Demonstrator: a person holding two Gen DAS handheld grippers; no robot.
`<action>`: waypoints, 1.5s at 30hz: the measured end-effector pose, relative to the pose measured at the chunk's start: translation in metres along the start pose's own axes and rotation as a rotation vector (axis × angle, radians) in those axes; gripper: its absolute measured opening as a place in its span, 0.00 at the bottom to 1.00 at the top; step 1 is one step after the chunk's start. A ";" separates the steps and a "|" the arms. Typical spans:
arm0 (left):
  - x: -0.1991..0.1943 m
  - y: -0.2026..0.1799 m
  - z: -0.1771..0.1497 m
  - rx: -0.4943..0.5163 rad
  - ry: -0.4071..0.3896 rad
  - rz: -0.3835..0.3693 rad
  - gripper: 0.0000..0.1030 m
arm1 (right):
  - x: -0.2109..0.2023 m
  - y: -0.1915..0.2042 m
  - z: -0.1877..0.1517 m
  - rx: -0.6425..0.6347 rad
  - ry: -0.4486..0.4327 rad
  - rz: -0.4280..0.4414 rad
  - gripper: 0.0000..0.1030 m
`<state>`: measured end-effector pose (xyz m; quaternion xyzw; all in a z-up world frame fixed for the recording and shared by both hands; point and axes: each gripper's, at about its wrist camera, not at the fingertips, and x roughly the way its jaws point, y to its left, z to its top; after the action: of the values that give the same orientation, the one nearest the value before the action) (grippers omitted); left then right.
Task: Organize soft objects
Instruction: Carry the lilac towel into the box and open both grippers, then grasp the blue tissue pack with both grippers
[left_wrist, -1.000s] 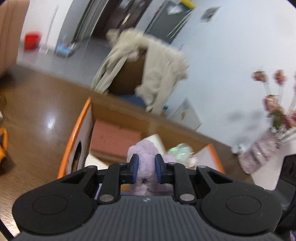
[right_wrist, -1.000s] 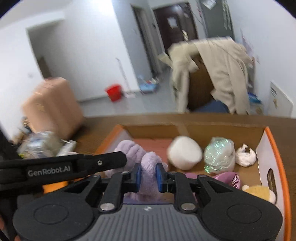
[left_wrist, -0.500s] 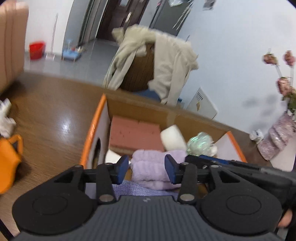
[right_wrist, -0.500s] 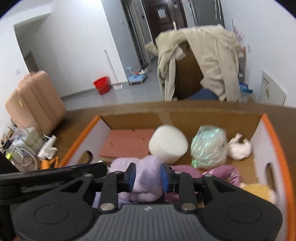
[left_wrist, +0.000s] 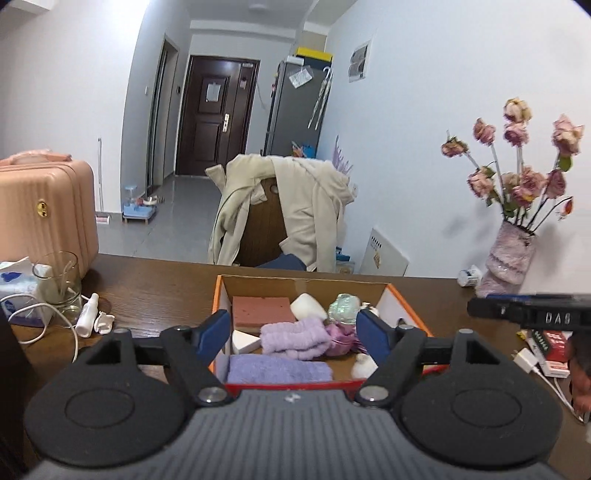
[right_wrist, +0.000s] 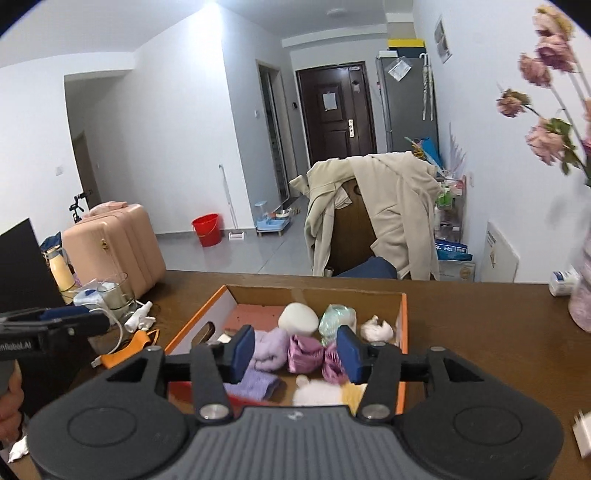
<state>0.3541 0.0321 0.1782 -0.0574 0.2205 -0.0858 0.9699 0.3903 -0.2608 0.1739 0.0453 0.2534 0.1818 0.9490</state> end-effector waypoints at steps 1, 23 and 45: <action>-0.009 -0.003 -0.005 0.009 -0.012 0.008 0.76 | -0.010 0.002 -0.006 0.003 -0.009 0.001 0.47; -0.167 -0.044 -0.206 0.065 -0.075 0.054 0.95 | -0.141 0.058 -0.264 0.138 0.049 0.084 0.55; 0.010 -0.091 -0.162 0.062 0.156 -0.206 0.42 | -0.044 -0.020 -0.212 0.270 0.057 0.065 0.26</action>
<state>0.2796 -0.0707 0.0423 -0.0426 0.2854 -0.1959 0.9372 0.2553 -0.2967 0.0067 0.1757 0.3007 0.1780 0.9203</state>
